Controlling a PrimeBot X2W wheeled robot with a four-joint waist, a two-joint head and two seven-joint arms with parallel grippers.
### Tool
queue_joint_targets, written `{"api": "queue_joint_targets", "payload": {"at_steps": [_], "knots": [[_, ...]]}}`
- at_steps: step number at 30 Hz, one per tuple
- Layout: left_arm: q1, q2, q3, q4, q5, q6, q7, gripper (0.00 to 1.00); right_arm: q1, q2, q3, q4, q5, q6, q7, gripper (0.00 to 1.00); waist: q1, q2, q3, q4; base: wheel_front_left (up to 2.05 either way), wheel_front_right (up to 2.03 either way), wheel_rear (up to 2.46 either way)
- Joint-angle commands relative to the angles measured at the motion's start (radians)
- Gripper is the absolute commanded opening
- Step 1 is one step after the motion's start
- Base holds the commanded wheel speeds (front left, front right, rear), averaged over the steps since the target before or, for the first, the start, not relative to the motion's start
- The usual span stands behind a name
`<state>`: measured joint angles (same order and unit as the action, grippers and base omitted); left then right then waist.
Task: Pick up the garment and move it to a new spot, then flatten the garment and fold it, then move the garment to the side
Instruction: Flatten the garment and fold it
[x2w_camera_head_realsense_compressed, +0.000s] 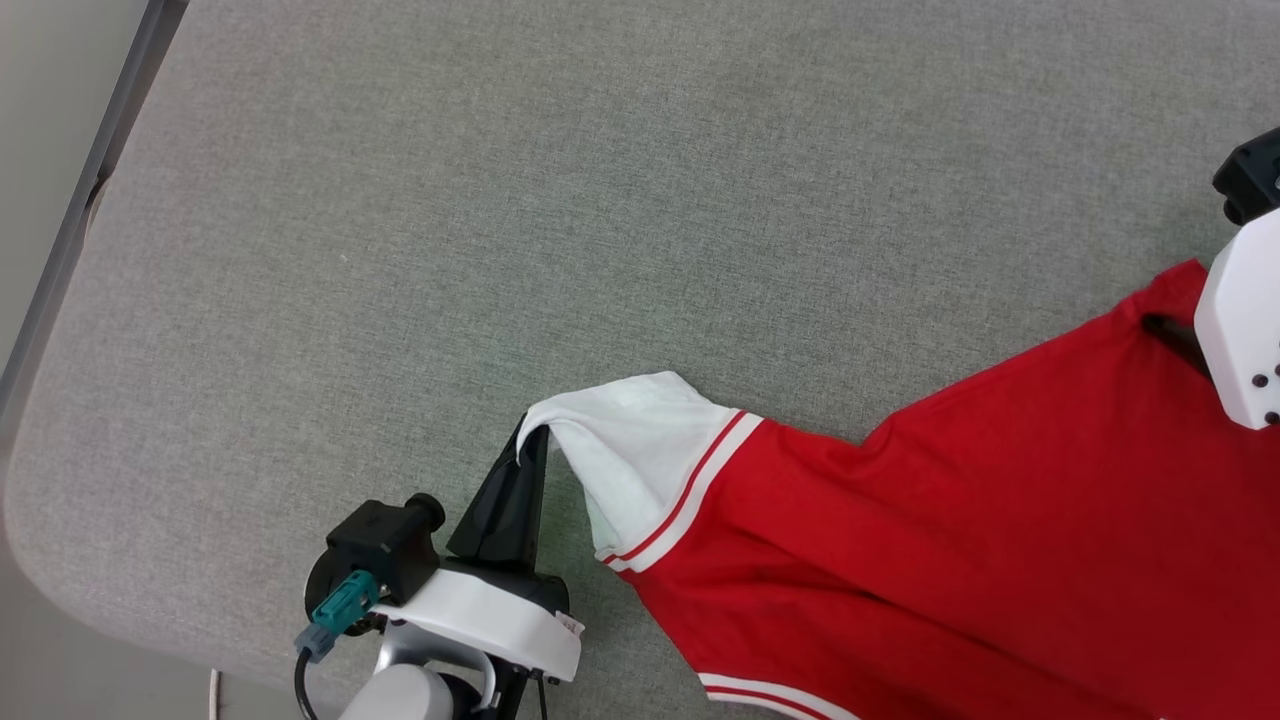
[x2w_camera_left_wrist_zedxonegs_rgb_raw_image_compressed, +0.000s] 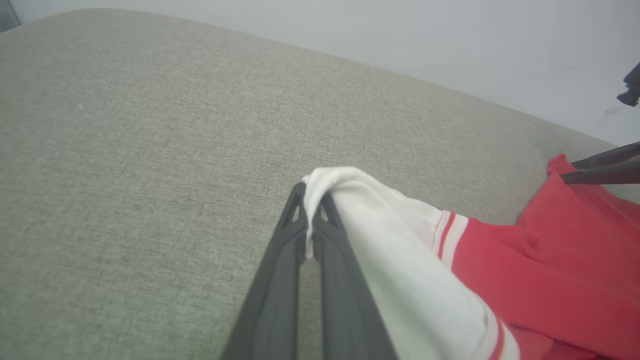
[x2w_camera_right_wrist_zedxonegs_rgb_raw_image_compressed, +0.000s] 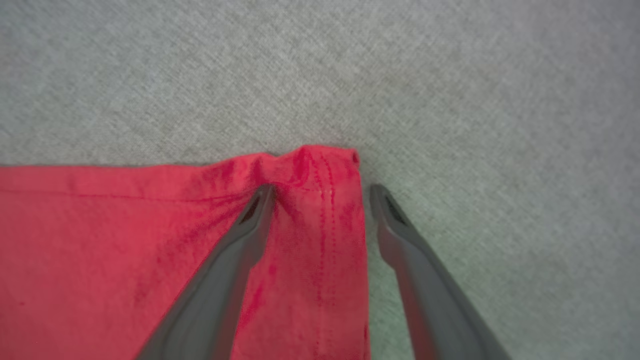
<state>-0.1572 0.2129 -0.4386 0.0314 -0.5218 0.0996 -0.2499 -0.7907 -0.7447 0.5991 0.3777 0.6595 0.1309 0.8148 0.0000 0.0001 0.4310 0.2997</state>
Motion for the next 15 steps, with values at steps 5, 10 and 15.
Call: {"api": "queue_joint_targets", "payload": {"at_steps": [5, 10, 15], "knots": [[-0.015, -0.005, 0.008, 0.018, 0.007, -0.01, -0.009, 0.0, 0.034, 0.018, 0.1, 0.075, 0.037, 0.0, -0.04, 0.27, 0.0, -0.0001, -0.004, -0.005, 0.0, 0.0, 0.0], [-0.008, 0.003, 0.016, 0.041, 0.002, -0.011, -0.011, 0.0, -0.012, 0.009, 0.115, 0.075, 0.078, -0.001, -0.163, 0.0, 0.0, -0.0001, -0.041, -0.025, 0.0, 0.0, 0.0], [0.011, 0.026, 0.039, 0.049, -0.003, -0.004, -0.011, 0.0, -0.031, 0.014, 0.105, 0.068, 0.107, -0.001, -0.326, 0.0, 0.0, -0.0001, -0.108, -0.059, 0.0, 0.0, 0.0]]}}
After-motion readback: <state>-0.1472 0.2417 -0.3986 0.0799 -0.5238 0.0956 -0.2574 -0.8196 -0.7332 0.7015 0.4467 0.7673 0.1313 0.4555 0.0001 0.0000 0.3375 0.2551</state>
